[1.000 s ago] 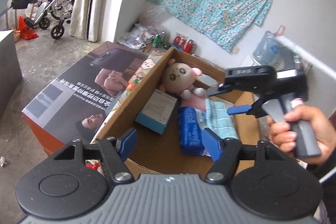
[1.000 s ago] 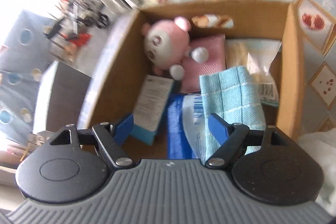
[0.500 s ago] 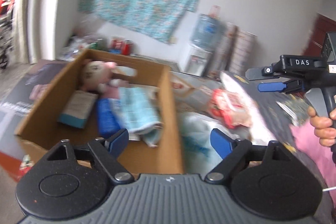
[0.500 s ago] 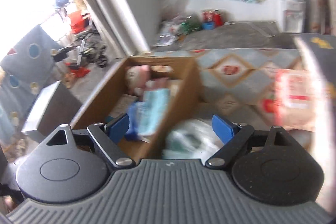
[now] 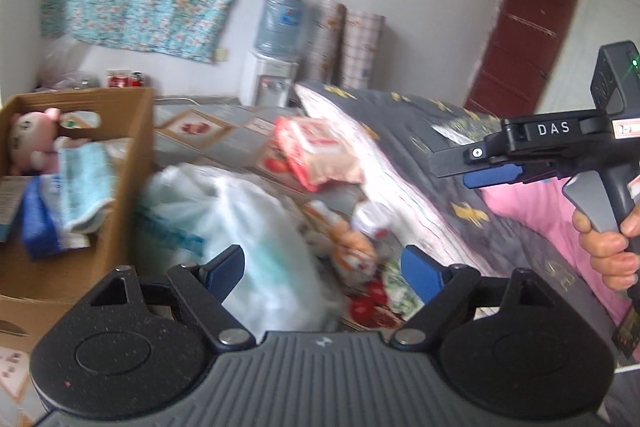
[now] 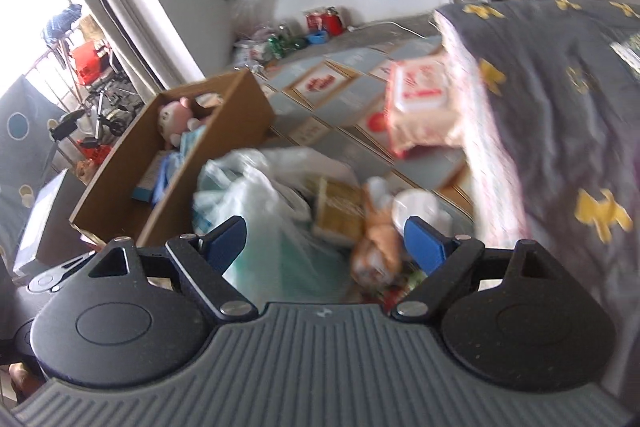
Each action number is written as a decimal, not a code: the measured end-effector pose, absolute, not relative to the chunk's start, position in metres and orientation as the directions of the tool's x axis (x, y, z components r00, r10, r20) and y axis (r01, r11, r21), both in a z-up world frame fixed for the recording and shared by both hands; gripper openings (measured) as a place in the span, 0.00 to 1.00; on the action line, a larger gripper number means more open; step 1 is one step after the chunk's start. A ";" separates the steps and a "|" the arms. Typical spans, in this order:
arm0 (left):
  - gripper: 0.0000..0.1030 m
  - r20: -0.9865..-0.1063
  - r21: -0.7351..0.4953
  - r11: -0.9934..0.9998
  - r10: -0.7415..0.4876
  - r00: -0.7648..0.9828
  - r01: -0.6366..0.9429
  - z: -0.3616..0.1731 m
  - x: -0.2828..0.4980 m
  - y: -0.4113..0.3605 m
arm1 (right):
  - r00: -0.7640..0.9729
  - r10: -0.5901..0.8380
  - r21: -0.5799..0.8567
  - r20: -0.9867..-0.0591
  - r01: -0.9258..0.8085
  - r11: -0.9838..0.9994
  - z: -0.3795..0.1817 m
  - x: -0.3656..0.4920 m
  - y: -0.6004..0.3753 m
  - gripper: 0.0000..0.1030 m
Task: Organize soft objects
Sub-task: 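Move the right tool back toward the items beside the white bags, then grasp the gold drink carton with the right tool while the left tool grasps the green scrunchie, then lift and carry the carton and scrunchie with both tools over the box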
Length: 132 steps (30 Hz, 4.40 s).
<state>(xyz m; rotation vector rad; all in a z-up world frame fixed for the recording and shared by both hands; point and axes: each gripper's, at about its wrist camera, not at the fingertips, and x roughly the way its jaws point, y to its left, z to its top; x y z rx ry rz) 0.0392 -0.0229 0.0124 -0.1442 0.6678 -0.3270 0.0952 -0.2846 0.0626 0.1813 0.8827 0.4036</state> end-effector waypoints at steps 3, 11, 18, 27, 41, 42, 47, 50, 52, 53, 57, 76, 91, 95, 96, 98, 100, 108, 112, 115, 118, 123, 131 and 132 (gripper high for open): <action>0.83 -0.604 -0.221 0.935 -0.355 0.714 0.278 -0.003 0.039 -0.046 | 0.553 0.398 0.296 -0.732 -0.268 0.917 0.049 0.087 -0.294 0.84; 0.79 -0.644 -0.168 0.920 -0.374 0.668 0.354 -0.038 0.040 -0.094 | 0.517 0.365 0.231 -0.774 -0.306 0.924 0.019 0.084 -0.297 0.82; 0.71 -0.656 -0.115 0.920 -0.353 0.667 0.374 -0.059 0.052 -0.114 | 0.487 0.370 0.222 -0.791 -0.334 0.916 0.001 0.099 -0.292 0.76; 0.68 -0.679 -0.056 0.880 -0.379 0.628 0.471 -0.086 0.066 -0.143 | 0.414 0.352 0.243 -0.839 -0.292 0.925 -0.042 0.120 -0.303 0.53; 0.75 -0.736 0.003 0.840 -0.365 0.570 0.542 -0.111 0.094 -0.184 | 0.309 0.451 0.399 -0.837 -0.219 0.891 -0.085 0.138 -0.312 0.42; 0.75 -0.743 0.013 0.840 -0.354 0.568 0.542 -0.113 0.094 -0.186 | 0.296 0.472 0.424 -0.831 -0.212 0.880 -0.087 0.139 -0.311 0.41; 0.75 -0.764 0.053 0.858 -0.295 0.574 0.511 -0.121 0.096 -0.187 | 0.245 0.556 0.526 -0.794 -0.180 0.831 -0.096 0.143 -0.308 0.41; 0.62 -0.769 0.011 0.881 -0.294 0.567 0.473 -0.122 0.100 -0.179 | 0.234 0.578 0.543 -0.782 -0.200 0.815 -0.092 0.144 -0.304 0.42; 0.53 -0.772 -0.007 0.891 -0.293 0.564 0.453 -0.121 0.103 -0.174 | 0.241 0.567 0.523 -0.788 -0.226 0.822 -0.084 0.146 -0.302 0.43; 0.46 -0.772 -0.011 0.895 -0.291 0.566 0.446 -0.122 0.104 -0.171 | 0.255 0.562 0.512 -0.787 -0.239 0.825 -0.077 0.148 -0.302 0.43; 0.35 -0.773 -0.028 0.905 -0.289 0.564 0.425 -0.120 0.106 -0.161 | 0.322 0.585 0.514 -0.744 -0.284 0.809 -0.045 0.163 -0.299 0.43; 0.33 -0.752 -0.084 0.918 -0.314 0.579 0.387 -0.120 0.099 -0.138 | 0.209 0.509 0.424 -0.835 -0.343 0.838 -0.065 0.266 -0.203 0.55; 0.27 -0.738 -0.137 0.923 -0.336 0.584 0.359 -0.116 0.098 -0.125 | 0.265 0.461 0.355 -0.847 -0.365 0.861 -0.051 0.256 -0.200 0.47; 0.26 -0.731 -0.171 0.923 -0.354 0.584 0.345 -0.115 0.097 -0.119 | 0.303 0.502 0.406 -0.810 -0.327 0.853 -0.038 0.249 -0.215 0.47; 0.26 -0.728 -0.171 0.923 -0.354 0.586 0.346 -0.113 0.095 -0.119 | 0.311 0.510 0.416 -0.802 -0.320 0.851 -0.035 0.246 -0.218 0.47; 0.26 -0.723 -0.168 0.922 -0.356 0.592 0.349 -0.110 0.093 -0.119 | 0.325 0.526 0.439 -0.786 -0.306 0.845 -0.028 0.240 -0.225 0.47; 0.26 -0.717 -0.168 0.920 -0.360 0.597 0.353 -0.106 0.089 -0.119 | 0.343 0.540 0.454 -0.769 -0.301 0.838 -0.019 0.232 -0.232 0.47; 0.26 -0.665 -0.184 0.914 -0.387 0.639 0.362 -0.076 0.074 -0.111 | 0.420 0.588 0.508 -0.691 -0.297 0.809 0.018 0.198 -0.252 0.47; 0.26 -0.633 -0.194 0.908 -0.404 0.660 0.370 -0.055 0.064 -0.103 | 0.457 0.622 0.529 -0.635 -0.329 0.782 0.043 0.181 -0.255 0.47; 0.26 -0.605 -0.210 0.909 -0.410 0.683 0.360 -0.036 0.057 -0.092 | 0.475 0.651 0.540 -0.592 -0.366 0.758 0.064 0.169 -0.251 0.48; 0.26 -0.569 -0.224 0.914 -0.404 0.716 0.338 -0.016 0.050 -0.076 | 0.477 0.683 0.549 -0.553 -0.407 0.730 0.083 0.159 -0.242 0.48; 0.26 -0.520 -0.231 0.929 -0.368 0.771 0.288 0.014 0.039 -0.045 | 0.459 0.739 0.561 -0.493 -0.482 0.673 0.111 0.148 -0.217 0.48; 0.26 -0.472 -0.222 0.959 -0.265 0.841 0.177 0.048 0.022 0.009 | 0.391 0.815 0.582 -0.429 -0.570 0.580 0.139 0.143 -0.160 0.48; 0.26 -0.471 -0.223 0.962 -0.250 0.846 0.160 0.051 0.021 0.017 | 0.379 0.822 0.586 -0.424 -0.578 0.568 0.140 0.144 -0.152 0.48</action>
